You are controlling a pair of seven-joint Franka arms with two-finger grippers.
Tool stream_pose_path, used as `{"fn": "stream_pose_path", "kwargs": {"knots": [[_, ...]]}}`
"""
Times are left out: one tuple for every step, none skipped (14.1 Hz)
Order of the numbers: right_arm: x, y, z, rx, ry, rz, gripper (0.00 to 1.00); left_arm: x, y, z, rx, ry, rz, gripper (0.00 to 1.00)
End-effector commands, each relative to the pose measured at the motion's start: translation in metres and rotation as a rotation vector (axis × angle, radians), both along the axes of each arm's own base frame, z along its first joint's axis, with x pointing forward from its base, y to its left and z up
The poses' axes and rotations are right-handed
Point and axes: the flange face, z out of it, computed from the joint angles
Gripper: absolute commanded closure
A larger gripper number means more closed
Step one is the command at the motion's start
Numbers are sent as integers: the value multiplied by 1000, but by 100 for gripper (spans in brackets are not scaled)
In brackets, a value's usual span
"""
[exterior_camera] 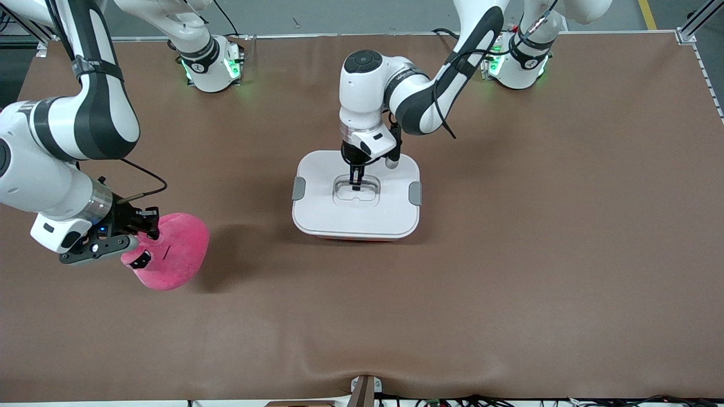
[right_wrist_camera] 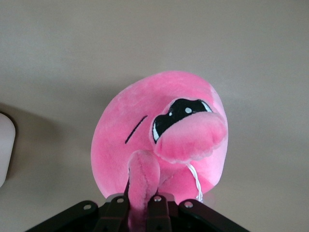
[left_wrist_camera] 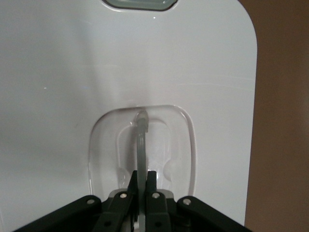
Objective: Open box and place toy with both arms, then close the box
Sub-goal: 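Lift the pink plush with the right gripper, holding the lid handle with the left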
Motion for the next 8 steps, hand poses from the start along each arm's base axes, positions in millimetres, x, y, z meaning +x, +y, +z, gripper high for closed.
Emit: {"fn": "stream_pose_path", "kwargs": {"knots": [[-2, 2, 8, -2, -4, 10, 100, -2, -4, 6, -4, -24, -8, 100], [-2, 3, 8, -2, -4, 13, 100, -2, -4, 6, -4, -24, -8, 100], [-2, 5, 9, -1, -7, 16, 100, -3, -4, 6, -6, -23, -7, 100], [-2, 7, 10, -1, -9, 19, 100, -3, -4, 7, -7, -24, -7, 100], [-2, 7, 10, -1, -9, 19, 100, -4, -5, 8, -8, -23, -7, 100], [-1, 7, 11, -1, -12, 19, 100, -4, -5, 9, -9, -24, -7, 100], [-1, 7, 11, -1, -12, 19, 100, -4, -4, 10, -9, -25, -6, 100], [-1, 7, 12, -1, -13, 19, 100, -4, -5, 10, -10, -23, -7, 100]]}}
